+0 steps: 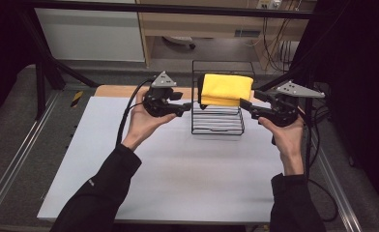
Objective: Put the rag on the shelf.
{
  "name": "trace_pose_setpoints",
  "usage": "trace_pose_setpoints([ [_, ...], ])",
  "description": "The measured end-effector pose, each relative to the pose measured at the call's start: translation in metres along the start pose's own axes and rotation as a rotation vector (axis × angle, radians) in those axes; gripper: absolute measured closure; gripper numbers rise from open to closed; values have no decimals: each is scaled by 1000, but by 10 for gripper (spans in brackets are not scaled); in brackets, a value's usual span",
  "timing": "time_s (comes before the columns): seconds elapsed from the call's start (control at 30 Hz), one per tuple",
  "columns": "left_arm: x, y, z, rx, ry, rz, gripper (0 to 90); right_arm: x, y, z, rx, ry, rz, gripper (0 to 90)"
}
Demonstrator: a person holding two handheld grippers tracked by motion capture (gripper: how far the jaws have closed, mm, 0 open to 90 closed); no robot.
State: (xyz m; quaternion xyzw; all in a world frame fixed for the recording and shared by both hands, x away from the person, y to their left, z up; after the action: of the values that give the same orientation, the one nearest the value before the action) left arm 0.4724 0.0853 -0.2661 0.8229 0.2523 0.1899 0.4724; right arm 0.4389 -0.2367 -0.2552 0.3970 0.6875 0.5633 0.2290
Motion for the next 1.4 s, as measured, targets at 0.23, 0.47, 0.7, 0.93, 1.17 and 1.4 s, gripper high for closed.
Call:
trace_pose_setpoints([
  [0.23, 7, -43, -22, 25, 19, -33, 251, 8, -14, -3, 19, -1, 11, 134],
  [0.47, 5, -95, -39, 53, 58, -60, 93, 17, -42, 0, 47, 17, 23, 77],
  [0.7, 1, -144, -50, 82, 74, -105, 74, 21, -76, 6, 96, 41, 24, 47],
  [0.93, -1, -182, -60, 107, 103, -116, 74, 24, -110, 9, 152, 59, 25, 21],
  [1.17, -1, -210, -72, 113, 93, -141, 74, 20, -148, 10, 219, 75, 63, 7],
  [1.4, 1, -234, -80, 125, 90, -145, 74, 12, -179, 4, 288, 86, 57, 7],
])
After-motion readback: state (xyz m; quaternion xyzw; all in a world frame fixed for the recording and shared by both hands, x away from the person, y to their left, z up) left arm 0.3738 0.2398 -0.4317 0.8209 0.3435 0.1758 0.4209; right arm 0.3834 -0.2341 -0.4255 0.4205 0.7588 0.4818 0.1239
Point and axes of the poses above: each handheld gripper's, and its own axes: z roughly forward along the jaws, y roughly out of its top, x roughly to its left, the point moved 2 cm from there along z, roughly forward along the jaws, and after that the axes turned 3 degrees about z, right-handed, at the moved point
